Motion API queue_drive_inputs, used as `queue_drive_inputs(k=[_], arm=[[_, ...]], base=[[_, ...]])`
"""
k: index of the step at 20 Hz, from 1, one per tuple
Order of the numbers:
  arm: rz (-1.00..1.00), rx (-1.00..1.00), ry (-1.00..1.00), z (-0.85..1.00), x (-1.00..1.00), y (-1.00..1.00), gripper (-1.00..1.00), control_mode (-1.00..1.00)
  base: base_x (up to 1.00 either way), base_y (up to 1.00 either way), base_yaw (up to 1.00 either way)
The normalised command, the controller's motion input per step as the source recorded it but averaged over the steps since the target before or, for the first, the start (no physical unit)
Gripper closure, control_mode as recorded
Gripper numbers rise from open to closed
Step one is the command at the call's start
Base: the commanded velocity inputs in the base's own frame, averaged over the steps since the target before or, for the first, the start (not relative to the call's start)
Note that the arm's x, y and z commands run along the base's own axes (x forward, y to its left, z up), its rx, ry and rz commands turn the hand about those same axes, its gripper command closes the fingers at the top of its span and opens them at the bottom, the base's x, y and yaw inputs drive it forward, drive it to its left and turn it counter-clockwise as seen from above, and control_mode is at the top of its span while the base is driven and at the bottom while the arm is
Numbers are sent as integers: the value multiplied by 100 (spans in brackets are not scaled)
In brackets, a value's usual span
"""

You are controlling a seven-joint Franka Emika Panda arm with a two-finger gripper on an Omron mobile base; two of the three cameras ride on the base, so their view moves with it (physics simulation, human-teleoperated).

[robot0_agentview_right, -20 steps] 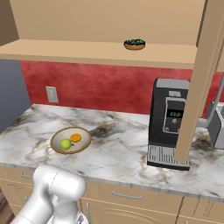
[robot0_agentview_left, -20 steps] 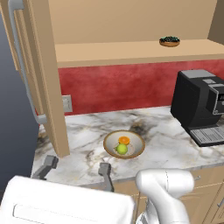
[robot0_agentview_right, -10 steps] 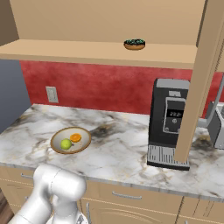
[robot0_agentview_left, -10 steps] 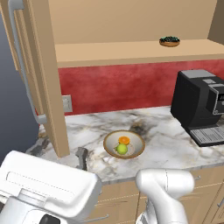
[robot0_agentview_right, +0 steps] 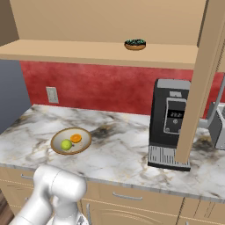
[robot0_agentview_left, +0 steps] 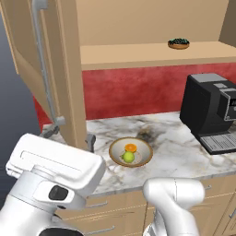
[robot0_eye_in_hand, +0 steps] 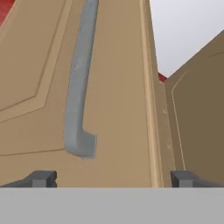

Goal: Open the cabinet. Pick the orange and pear from the cabinet and place them into the bowl. Then close the cabinet.

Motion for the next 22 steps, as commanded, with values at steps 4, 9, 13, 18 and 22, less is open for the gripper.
queue_drive_inputs(k=[4, 9, 13, 18, 22], arm=[[-1, 9, 0, 0, 52, -40, -100, -100], [1, 23, 0, -5, 80, -97, -100, -100], [14, 29, 0, -7, 100, -100, -100, -100], [22, 23, 0, -21, 100, -100, -100, -100], [23, 22, 0, -15, 100, -99, -100, -100]], base=[[0, 0, 0], [0, 0, 0], [0, 0, 0], [0, 0, 0], [0, 0, 0]])
